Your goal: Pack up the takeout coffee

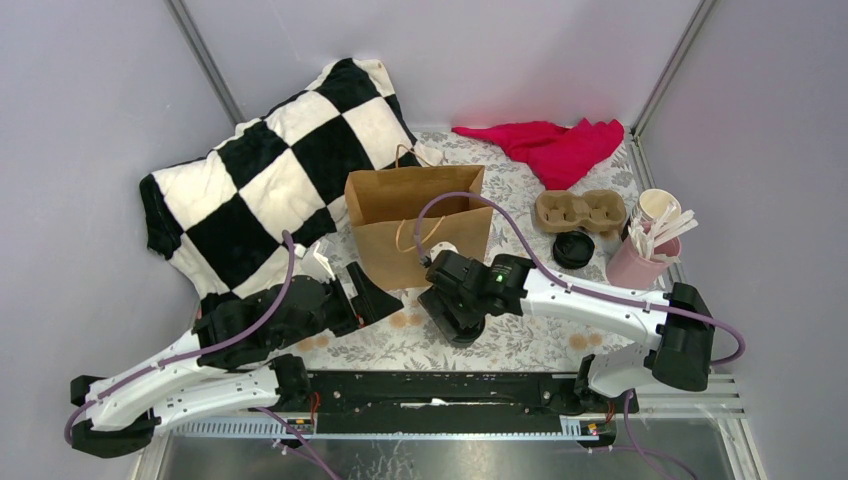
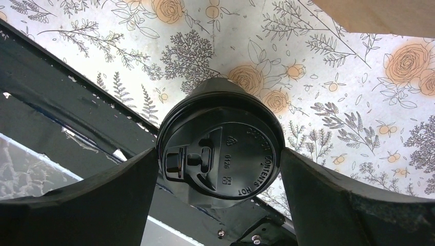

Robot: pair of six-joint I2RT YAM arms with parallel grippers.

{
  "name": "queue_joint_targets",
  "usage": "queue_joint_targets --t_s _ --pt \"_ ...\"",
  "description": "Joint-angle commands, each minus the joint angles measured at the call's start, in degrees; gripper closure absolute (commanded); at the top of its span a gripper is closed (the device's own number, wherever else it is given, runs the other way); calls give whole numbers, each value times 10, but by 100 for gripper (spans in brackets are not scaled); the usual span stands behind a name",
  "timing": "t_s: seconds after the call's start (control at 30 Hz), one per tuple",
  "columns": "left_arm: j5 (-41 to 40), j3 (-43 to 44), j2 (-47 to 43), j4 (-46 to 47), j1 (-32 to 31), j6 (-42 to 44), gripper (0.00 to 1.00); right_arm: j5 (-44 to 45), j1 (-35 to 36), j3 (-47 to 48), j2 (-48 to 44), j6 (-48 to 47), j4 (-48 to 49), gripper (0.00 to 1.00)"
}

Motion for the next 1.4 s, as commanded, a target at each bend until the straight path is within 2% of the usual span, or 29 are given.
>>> queue_joint_targets --t_s 0.0,0.1,0.63,0.83,0.93,1.03,1.1,1.2,1.27,1.33,1.37 --pt "-10 1 -6 14 -2 -1 9 15 7 14 7 -2 -13 10" --pt "-10 1 -6 14 -2 -1 9 18 9 19 8 -1 -17 15" --pt "-16 11 -3 12 -2 0 9 43 11 4 -69 36 -48 16" --pt "-37 61 -2 -25 -2 3 9 57 11 -15 -131 65 -74 16" --pt "-60 120 2 -50 -2 4 10 68 12 6 -161 78 -113 16" --pt "-103 225 36 -95 -2 24 11 81 11 36 -191 87 -154 16" --pt "-122 307 109 -135 -2 63 11 88 11 56 -205 93 -176 16" --pt "-201 472 240 -286 -1 91 5 102 11 90 -213 102 -211 16" --pt "-261 579 296 -363 10 109 4 116 11 117 -214 105 -232 16" --pt "-236 630 331 -343 84 198 4 130 11 141 -215 107 -248 17" --pt "-182 644 357 -331 159 251 4 135 11 151 -215 107 -254 17"
